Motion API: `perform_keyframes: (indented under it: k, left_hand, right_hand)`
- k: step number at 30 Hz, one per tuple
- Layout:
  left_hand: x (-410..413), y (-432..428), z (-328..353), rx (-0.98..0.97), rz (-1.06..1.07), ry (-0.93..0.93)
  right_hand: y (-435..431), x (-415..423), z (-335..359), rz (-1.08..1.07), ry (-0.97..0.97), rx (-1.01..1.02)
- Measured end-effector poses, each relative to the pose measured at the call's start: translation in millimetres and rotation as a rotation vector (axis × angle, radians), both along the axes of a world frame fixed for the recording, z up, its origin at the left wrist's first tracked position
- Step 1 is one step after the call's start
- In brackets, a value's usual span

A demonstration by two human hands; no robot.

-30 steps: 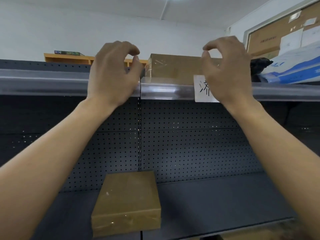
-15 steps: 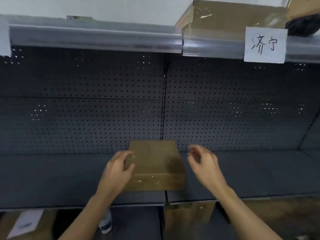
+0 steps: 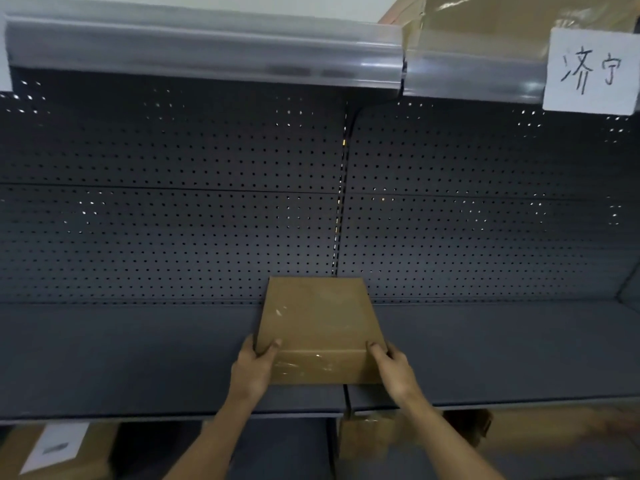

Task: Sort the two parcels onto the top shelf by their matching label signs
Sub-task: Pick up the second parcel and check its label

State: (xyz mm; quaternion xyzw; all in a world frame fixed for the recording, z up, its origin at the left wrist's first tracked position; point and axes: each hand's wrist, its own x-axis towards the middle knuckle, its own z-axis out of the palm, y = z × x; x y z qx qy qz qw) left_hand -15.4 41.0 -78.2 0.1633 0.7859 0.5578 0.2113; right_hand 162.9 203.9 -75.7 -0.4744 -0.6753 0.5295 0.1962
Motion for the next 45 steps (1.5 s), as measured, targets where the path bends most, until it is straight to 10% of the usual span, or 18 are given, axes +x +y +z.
perform_keyframes:
  k: [13, 22, 32, 36, 45]
  left_hand:
    - [-2, -26, 4, 0.356, 0.034, -0.049]
    - [26, -29, 16, -0.343, -0.242, 1.082]
    - [36, -24, 33, -0.413, -0.065, 1.348]
    - [38, -27, 35, -0.355, 0.012, 1.167]
    - [59, -35, 44, 0.514, 0.111, -0.009]
  right_hand:
    - [-27, 4, 47, -0.062, 0.528, -0.217]
    - [-43, -1, 78, -0.103, 0.656, -0.162]
    - [-53, 2, 83, -0.044, 0.673, -0.104]
    - [-56, 6, 77, -0.037, 0.721, -0.043]
    - [-62, 10, 42, 0.047, 0.507, -0.223]
